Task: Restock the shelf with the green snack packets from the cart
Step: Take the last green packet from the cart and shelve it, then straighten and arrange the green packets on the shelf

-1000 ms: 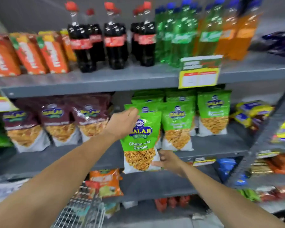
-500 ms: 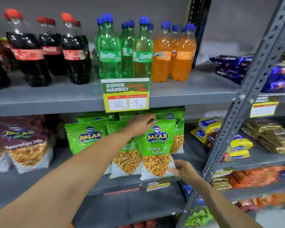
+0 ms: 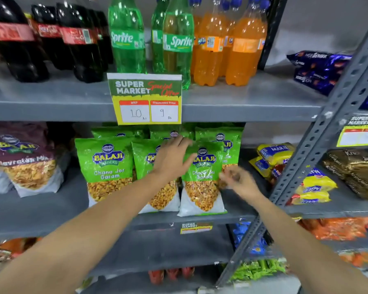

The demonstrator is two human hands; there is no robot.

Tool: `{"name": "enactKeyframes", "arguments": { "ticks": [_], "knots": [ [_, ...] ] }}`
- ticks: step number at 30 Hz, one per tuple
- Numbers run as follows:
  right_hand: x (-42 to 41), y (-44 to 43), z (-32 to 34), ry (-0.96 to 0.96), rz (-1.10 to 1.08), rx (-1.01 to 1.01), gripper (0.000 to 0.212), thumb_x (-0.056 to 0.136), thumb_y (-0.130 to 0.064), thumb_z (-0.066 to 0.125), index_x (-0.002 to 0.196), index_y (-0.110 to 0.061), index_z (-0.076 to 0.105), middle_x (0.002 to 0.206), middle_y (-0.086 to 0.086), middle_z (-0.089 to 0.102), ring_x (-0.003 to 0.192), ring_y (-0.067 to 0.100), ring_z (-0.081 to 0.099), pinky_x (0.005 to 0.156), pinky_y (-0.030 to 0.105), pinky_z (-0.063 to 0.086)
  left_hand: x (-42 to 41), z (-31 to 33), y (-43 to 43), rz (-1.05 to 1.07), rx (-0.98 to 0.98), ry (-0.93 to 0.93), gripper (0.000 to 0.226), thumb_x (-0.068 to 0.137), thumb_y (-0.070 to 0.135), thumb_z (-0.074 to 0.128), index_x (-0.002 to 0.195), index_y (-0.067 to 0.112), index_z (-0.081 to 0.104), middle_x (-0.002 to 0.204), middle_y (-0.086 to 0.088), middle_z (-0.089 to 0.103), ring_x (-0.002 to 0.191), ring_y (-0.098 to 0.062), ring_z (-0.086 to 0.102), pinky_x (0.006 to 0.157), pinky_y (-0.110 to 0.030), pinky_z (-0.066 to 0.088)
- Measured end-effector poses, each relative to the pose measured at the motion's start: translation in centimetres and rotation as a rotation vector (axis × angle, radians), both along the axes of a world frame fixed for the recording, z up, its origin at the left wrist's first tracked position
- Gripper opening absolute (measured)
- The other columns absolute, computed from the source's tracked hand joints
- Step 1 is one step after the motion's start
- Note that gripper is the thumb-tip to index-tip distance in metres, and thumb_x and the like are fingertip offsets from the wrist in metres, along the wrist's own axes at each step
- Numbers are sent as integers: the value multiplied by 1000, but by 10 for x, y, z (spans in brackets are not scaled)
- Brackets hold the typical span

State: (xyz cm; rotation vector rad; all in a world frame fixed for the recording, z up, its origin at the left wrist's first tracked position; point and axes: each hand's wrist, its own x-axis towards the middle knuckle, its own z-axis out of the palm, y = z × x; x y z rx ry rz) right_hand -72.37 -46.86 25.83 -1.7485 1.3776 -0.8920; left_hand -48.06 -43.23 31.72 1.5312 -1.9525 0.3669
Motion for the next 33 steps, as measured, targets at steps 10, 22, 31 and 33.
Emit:
{"name": "enactKeyframes", "arguments": {
  "ticks": [10,22,31,33],
  "knots": [
    [55,-78,90,527,160,-324,36,87,-39,60,118,-22,60,128,4,62,113,25,59,89,28,44,-33,-90,70,236,594,95,49,80,62,55,90,14,50,63,6,54,50,-9,51,39,-21,36],
    [63,-81,86,652,198,-286,19,87,-23,63,103,-13,63,110,9,67,101,27,61,82,30,45,-48,-96,59,306,620,170,58,68,67,66,87,19,41,69,7,52,63,-16,52,56,-27,50],
    [15,-97,106,589,122,-311,20,88,-24,60,102,-11,66,108,13,68,100,30,61,85,36,48,-73,-88,25,248,680,227,78,65,66,71,116,11,48,109,-7,65,97,-25,63,76,-35,54],
    [9,-99,109,604,106,-347,20,88,-24,60,100,-10,66,106,15,68,98,31,62,84,37,49,-83,-89,16,233,690,285,79,64,61,74,117,10,47,113,-10,64,102,-27,62,78,-35,51]
  ]
}}
